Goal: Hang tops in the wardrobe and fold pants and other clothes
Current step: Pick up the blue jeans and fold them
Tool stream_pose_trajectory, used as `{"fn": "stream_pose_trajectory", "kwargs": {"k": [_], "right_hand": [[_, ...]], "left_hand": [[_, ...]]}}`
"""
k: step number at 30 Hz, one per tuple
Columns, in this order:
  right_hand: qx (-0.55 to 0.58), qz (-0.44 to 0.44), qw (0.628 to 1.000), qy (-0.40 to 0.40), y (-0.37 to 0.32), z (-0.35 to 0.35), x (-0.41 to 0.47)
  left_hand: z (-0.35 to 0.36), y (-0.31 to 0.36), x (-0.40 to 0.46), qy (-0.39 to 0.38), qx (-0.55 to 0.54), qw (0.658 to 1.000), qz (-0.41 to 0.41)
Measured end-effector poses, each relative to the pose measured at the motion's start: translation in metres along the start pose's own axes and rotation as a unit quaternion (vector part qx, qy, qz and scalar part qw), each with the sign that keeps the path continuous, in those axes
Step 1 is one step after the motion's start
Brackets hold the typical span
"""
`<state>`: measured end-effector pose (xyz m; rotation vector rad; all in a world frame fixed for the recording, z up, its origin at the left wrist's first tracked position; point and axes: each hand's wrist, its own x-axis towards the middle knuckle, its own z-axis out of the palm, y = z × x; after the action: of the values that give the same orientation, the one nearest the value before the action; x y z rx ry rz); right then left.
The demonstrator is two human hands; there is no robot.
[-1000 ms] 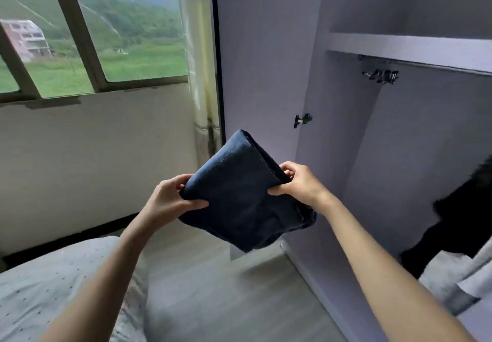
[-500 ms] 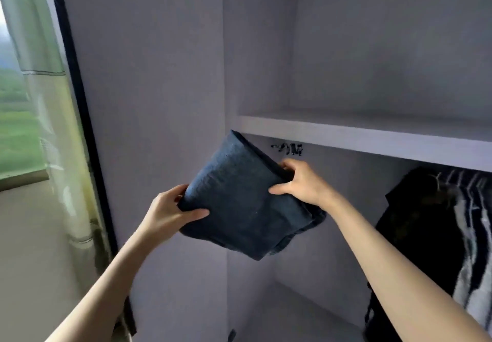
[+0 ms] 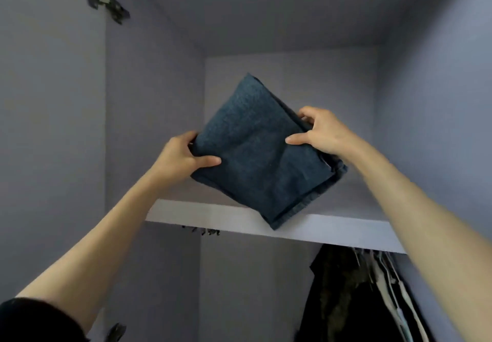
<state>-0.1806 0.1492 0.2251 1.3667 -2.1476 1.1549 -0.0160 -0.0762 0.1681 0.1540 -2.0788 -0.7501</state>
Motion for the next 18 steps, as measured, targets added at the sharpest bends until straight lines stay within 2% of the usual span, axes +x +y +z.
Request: {"fn": "stream_pose_trajectory", "kwargs": {"k": [4,8,10,11,12,13,15,16,18], "right_hand": [[-0.038,-0.036,0.998,0.039,0.025,-0.044,0.049],[-0.152,-0.051,0.98,0.119,0.061,-0.066,0.083],[-0.23,-0.069,0.954,0.177,0.09,-0.06,0.086],[-0.27,-0.076,0.941,0.189,0.109,-0.053,0.084],[-0.309,-0.077,0.933,0.171,0.127,-0.046,0.08],[-0.336,-0.058,0.933,0.116,0.144,-0.039,0.073],[-0.34,0.02,0.939,-0.05,0.171,-0.029,0.057],[-0.32,0.06,0.937,-0.128,0.179,-0.027,0.051],[-0.273,0.115,0.93,-0.217,0.187,-0.03,0.041]], "left_hand": [[0.042,0.012,0.073,0.018,-0.01,0.998,0.054],[0.099,0.008,0.126,0.054,-0.01,0.995,0.081],[0.133,-0.001,0.143,0.033,-0.016,0.996,0.084],[0.152,-0.01,0.151,-0.008,-0.013,0.997,0.074],[0.165,-0.02,0.154,-0.064,0.006,0.996,0.062],[0.178,-0.032,0.156,-0.134,0.037,0.989,0.047],[0.191,-0.053,0.156,-0.23,0.095,0.968,0.019],[0.195,-0.06,0.155,-0.245,0.095,0.965,0.007],[0.198,-0.064,0.155,-0.229,0.042,0.972,0.015]]}}
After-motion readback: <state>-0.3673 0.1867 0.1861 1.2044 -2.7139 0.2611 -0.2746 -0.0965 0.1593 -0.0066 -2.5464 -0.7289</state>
